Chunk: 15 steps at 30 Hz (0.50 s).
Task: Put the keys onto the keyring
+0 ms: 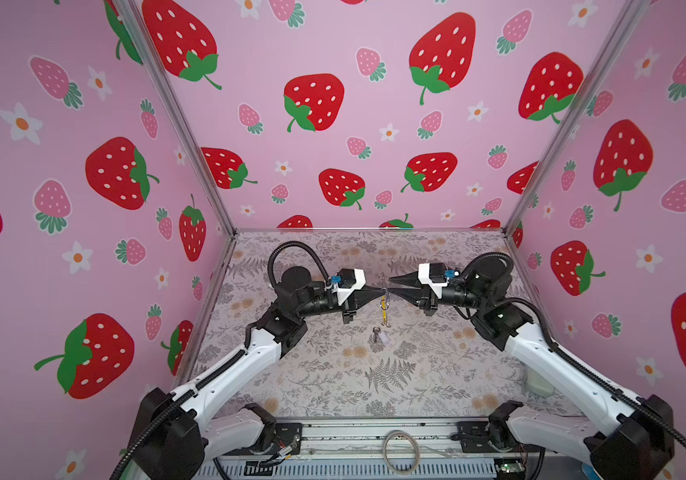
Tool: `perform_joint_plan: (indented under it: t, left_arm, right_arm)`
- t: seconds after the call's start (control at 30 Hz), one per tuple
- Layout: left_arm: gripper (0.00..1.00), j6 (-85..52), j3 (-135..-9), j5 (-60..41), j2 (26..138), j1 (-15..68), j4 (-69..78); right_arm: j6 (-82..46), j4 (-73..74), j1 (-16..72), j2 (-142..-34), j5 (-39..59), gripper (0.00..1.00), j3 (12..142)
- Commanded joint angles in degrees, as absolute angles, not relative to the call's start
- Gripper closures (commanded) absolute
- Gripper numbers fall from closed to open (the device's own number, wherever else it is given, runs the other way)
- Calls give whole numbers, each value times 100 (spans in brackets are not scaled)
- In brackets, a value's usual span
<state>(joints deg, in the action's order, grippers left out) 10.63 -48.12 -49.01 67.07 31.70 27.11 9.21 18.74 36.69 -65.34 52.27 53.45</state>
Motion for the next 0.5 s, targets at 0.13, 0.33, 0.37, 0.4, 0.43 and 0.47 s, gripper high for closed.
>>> perform_joint_plan:
  t: [0.13, 0.33, 0.37, 0.4, 0.43, 0.47]
  left_arm:
    - [100, 1060, -5160, -5115, 6671, 3138, 2853]
    - [100, 1310, -5265, -5163, 6639, 3129, 2485]
    - [100, 1325, -5265, -5165, 6628, 3129, 2477]
    - [100, 1331, -5257, -5164, 6623, 3129, 2479]
    - [100, 1337, -5264, -5160, 6610, 3124, 2470]
    - [100, 1359, -5271, -5168, 6609, 3109, 2449]
  right_arm:
    - [839, 1685, 3639, -6582, 5636, 76, 5484]
    - [800, 1644, 3630, -6637, 5643, 81, 5502]
    - [777, 1644, 3631, -6651, 5659, 82, 5511]
    - [773, 1613, 3630, -6667, 5673, 83, 5527]
    - [782, 1562, 3630, -6692, 5688, 83, 5541]
    - [782, 1548, 3630, -6698, 5702, 84, 5550]
